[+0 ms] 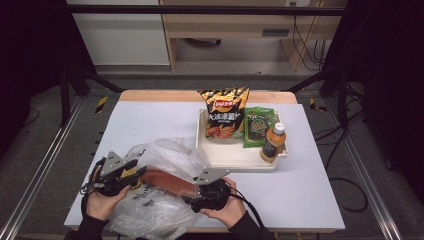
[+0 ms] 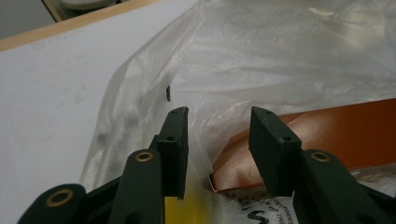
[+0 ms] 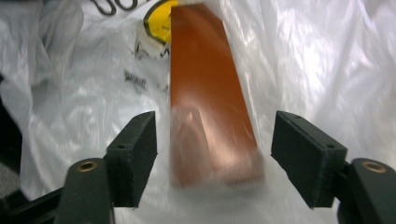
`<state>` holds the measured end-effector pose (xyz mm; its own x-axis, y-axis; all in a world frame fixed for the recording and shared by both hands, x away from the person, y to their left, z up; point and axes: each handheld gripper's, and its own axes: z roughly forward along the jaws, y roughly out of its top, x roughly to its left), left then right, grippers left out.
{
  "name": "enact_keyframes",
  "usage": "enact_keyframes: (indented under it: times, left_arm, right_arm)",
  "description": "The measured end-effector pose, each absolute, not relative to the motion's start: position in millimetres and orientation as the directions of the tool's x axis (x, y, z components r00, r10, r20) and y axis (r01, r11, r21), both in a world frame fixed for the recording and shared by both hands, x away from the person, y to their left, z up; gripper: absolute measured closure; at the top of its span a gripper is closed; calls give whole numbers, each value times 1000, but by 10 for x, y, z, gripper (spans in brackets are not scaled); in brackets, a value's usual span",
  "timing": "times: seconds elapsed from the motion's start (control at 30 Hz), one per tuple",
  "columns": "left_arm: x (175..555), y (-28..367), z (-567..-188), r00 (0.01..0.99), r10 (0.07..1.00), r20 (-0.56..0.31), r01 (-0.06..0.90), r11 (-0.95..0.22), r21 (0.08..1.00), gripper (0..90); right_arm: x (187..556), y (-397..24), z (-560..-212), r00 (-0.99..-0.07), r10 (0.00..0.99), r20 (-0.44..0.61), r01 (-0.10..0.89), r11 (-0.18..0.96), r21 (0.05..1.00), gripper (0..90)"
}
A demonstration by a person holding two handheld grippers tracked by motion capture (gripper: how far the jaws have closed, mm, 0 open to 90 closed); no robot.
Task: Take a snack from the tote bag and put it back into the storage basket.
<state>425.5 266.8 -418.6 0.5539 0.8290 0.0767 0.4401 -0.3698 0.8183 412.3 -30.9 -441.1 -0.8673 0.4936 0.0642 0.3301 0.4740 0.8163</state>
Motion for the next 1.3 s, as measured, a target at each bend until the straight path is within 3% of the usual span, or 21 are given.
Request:
enact_keyframes:
  times: [0.2,0.3,0.37,0.43,0.67,0.87,1.2,1.3]
  left_arm:
    - [4392,2580,-4321,554,829,78,465,-387,796,610]
    - [4441,2558,-4338,546,835,73,481,-384,789,740]
    - [4466,2539,-4330,538,839,83,483,-388,785,856]
    - [4490,2515,-4318,530,842,98,484,-396,780,899]
    - [4586,2445,-4291,514,851,104,480,-386,787,900]
    - [4691,2446,-4313,500,863,76,495,-356,792,900]
    - [4779,2470,-4353,495,868,48,509,-334,794,899]
    - [4707,2480,-4302,509,860,43,484,-327,812,845]
  right_arm:
    - [4165,-183,-4404,-866,496,66,340,485,806,294]
    - [4141,-209,-4432,-864,499,66,346,494,797,314]
    - [4119,-254,-4439,-863,501,64,346,493,798,375]
    - [4100,-291,-4434,-861,505,58,347,501,793,418]
    - [4014,-401,-4422,-863,502,57,346,506,790,424]
    - [3987,-456,-4475,-864,501,58,354,521,777,355]
    - [4064,-504,-4686,-856,513,57,386,563,730,318]
    - [4052,-520,-4650,-860,507,58,376,551,745,287]
